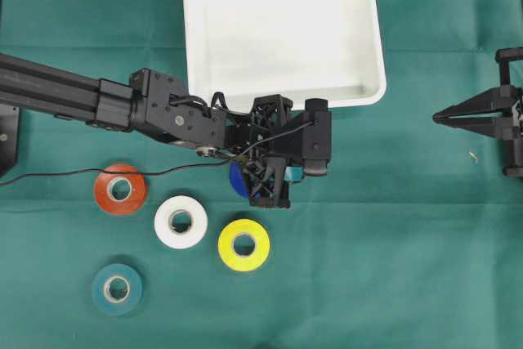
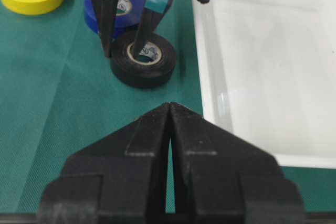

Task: Put the tape into the white case with the left arm.
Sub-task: 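Lower the left gripper onto the black tape roll and grasp it, then lift the black roll into the white tray and release it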

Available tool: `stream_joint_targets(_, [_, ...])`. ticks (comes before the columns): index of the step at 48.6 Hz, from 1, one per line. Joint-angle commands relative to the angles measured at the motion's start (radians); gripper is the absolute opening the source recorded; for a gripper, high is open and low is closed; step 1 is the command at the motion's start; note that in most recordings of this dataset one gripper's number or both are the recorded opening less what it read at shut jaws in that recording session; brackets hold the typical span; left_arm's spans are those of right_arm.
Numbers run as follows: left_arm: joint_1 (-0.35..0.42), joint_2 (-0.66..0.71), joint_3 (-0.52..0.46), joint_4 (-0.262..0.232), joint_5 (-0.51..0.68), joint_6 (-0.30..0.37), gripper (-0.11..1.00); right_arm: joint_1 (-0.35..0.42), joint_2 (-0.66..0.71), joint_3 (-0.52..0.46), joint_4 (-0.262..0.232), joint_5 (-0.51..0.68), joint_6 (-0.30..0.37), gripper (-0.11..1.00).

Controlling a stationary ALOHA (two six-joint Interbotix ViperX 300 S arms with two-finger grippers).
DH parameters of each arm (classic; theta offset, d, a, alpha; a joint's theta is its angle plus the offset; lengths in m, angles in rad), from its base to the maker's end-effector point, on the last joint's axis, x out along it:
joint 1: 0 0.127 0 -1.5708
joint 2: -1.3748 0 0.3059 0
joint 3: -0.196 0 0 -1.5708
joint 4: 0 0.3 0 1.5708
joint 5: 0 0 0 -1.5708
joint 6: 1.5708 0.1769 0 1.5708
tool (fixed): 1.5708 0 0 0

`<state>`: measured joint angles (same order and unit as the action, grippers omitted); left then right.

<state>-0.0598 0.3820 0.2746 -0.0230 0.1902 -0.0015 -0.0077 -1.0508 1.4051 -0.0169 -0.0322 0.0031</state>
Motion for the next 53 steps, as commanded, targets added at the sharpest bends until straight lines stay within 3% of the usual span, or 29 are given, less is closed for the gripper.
stream_joint_targets(1, [-0.006,-0.072,-0.020,0.000,0.012,-0.002,0.24,0.000,0.006,-0.011,0.000,-0.011,0.002,-0.09])
stream_joint_targets(16, [0.003,-0.173,-0.031,0.000,0.025,0.006,0.24,0.000,0.005,-0.011,0.000,-0.011,0.002,-0.09])
stream_joint_targets(21, [0.026,-0.179,-0.051,0.002,0.025,0.038,0.24,-0.002,0.006,-0.011,0.000,-0.011,0.002,-0.09])
stream_joint_targets(36, [0.112,-0.109,-0.137,0.002,0.052,0.166,0.24,-0.002,0.006,-0.014,0.000,-0.011,0.002,-0.09])
stream_joint_targets(53, [0.192,0.008,-0.233,0.002,0.066,0.183,0.24,0.000,0.005,-0.011,0.000,-0.009,0.002,-0.09])
